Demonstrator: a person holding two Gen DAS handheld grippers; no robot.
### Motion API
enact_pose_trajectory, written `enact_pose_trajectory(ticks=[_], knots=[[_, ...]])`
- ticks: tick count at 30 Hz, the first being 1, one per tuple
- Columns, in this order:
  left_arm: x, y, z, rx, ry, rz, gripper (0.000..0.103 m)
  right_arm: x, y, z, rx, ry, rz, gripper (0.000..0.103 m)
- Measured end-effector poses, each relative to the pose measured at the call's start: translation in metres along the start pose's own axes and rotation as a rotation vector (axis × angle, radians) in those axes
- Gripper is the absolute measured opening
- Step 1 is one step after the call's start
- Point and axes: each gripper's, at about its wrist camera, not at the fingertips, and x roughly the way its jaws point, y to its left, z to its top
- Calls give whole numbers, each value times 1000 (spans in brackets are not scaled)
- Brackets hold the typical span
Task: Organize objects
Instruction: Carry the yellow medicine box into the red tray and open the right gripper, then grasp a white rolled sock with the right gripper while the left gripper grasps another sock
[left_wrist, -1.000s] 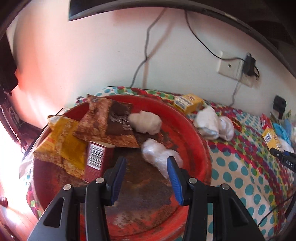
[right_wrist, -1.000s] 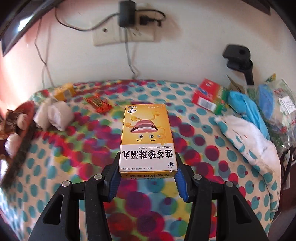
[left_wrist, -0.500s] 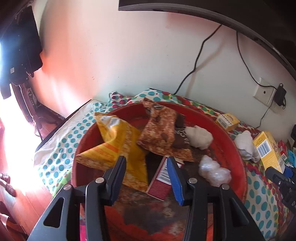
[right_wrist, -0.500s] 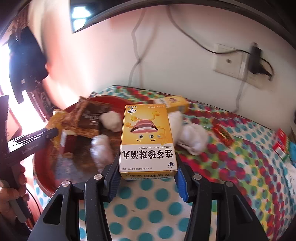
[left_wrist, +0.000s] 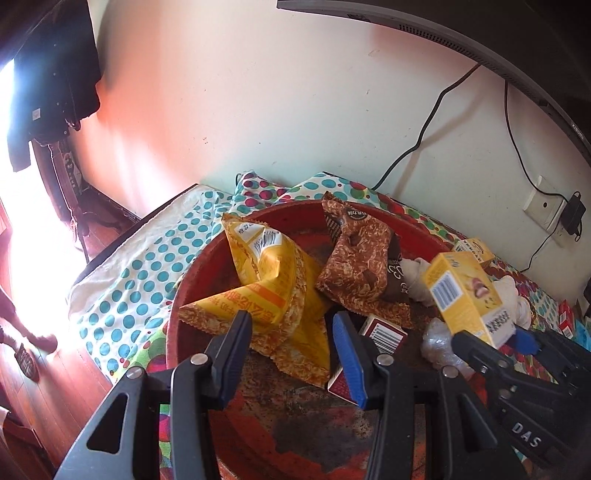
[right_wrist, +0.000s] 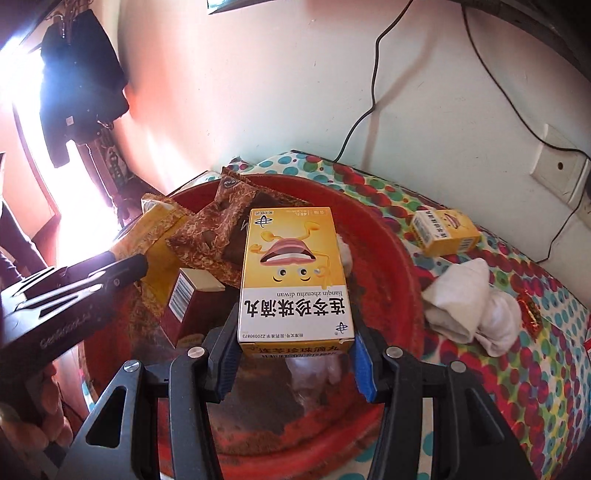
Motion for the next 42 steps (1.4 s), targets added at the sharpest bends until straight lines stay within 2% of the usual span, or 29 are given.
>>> enact_pose_trajectory(ticks=[12,16,18,20,22,26,29,32,37,42], knots=[[5,-2,-1,11,10,11,47,38,8,11,-15,40,-37,48],[7,-1,-2,4,15,11,47,42,8,9,-17,57,-23,50],[6,-2,-2,7,14,12,47,38,7,7,-10,48,-8,54],[6,-3,-1,7,12,11,47,31,5,4,-5,34,3,66],[4,-3,-1,5,6,4,47,16,0,-1,-6,1,6,67],[2,-4,-1,-1,-5,-4,47,-21,-35,-14,50,-66,16,72],[1,-8,-3,6,-8,-3,47,-39,-74,-20,108,-89,-42,74],[-2,-13,-3,17,-23,-5,47,-46,-129,-23,212,-89,-116,74],[-6,-23,-5,36,-53,-14,47,-34,-189,-28,335,-40,-174,74],[-8,-37,-9,81,-70,-40,48,-12,-210,-32,418,-27,-131,74]])
